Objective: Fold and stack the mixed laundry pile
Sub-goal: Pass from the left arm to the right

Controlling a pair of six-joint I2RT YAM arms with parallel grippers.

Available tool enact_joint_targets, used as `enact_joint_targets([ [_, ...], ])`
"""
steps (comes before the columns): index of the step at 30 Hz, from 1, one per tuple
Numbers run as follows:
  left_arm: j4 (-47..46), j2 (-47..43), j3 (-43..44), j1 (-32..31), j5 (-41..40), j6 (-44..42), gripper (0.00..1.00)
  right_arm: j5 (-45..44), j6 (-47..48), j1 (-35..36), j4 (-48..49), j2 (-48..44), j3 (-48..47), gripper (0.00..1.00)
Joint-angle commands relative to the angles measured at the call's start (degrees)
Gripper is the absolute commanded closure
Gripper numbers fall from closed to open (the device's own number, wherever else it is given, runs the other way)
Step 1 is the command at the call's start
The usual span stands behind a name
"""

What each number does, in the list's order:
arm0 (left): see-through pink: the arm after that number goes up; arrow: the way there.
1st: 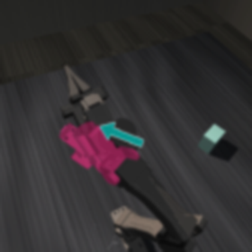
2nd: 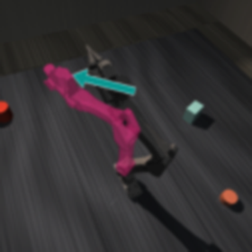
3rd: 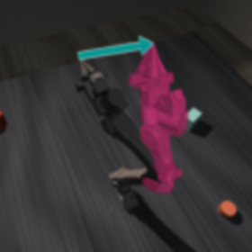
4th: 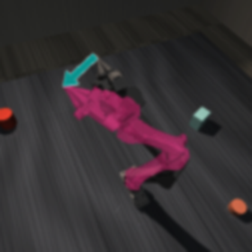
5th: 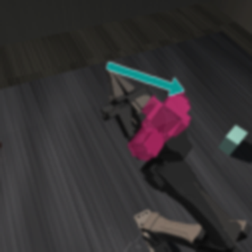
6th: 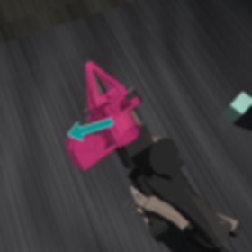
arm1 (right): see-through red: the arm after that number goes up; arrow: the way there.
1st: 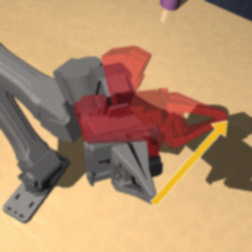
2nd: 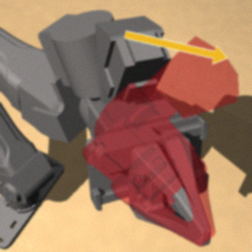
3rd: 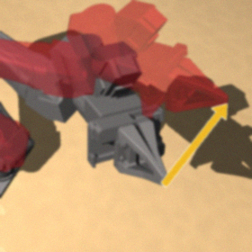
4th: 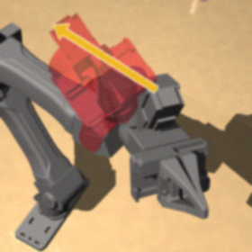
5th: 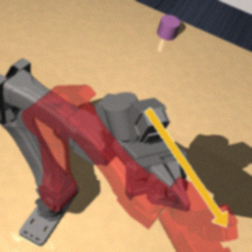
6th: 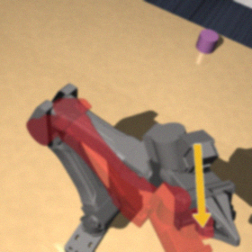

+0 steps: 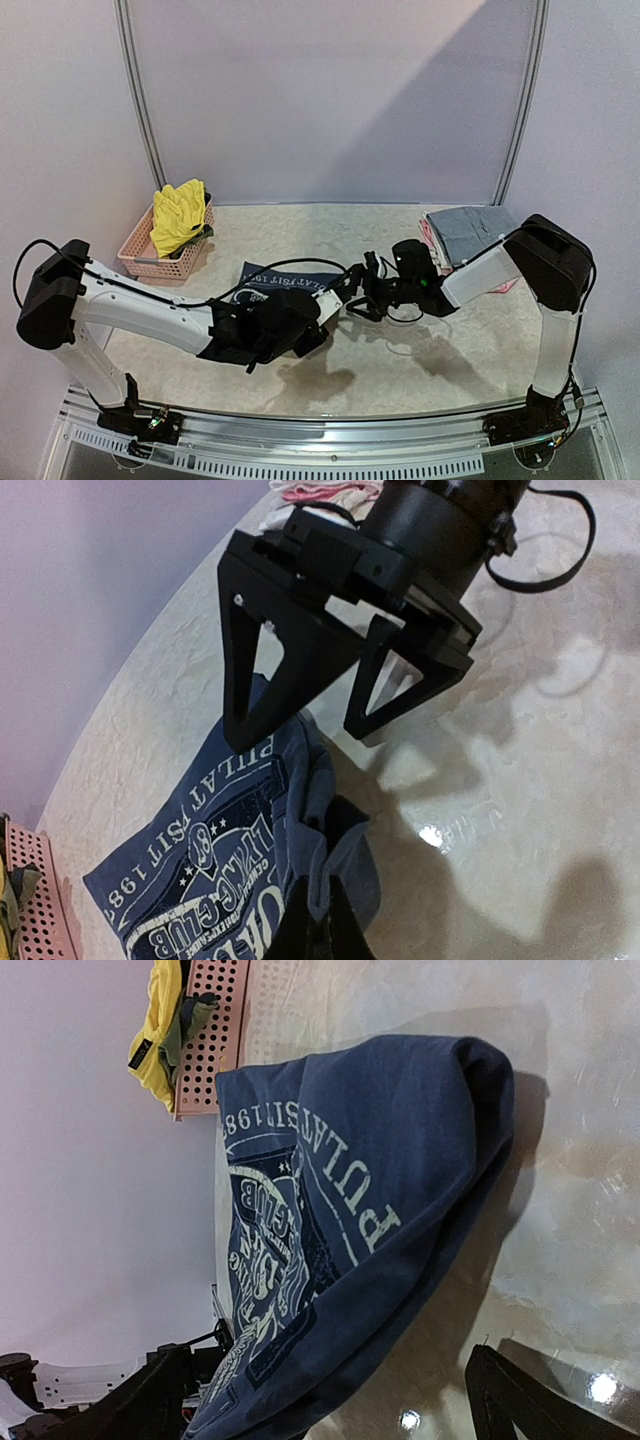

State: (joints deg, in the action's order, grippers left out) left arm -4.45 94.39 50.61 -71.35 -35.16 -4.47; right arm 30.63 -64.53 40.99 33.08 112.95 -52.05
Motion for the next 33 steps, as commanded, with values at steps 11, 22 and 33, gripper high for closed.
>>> enact_joint_targets([
  [11,-1.83,-4.30,-0.53,-0.44,-0.13,1.92,1.00,1.84,-5.31,2.11,4.82,8.26,-4.70,0.03],
  [22,-2.55,-2.57,1.76,-1.76,-0.17,2.79,1.00,1.73,-8.33,2.15,8.81,12.40,-6.07,0.17],
  [33,-2.43,-1.36,1.95,-2.89,0.56,3.86,1.00,1.26,-8.95,2.07,10.16,14.06,-6.93,0.41],
])
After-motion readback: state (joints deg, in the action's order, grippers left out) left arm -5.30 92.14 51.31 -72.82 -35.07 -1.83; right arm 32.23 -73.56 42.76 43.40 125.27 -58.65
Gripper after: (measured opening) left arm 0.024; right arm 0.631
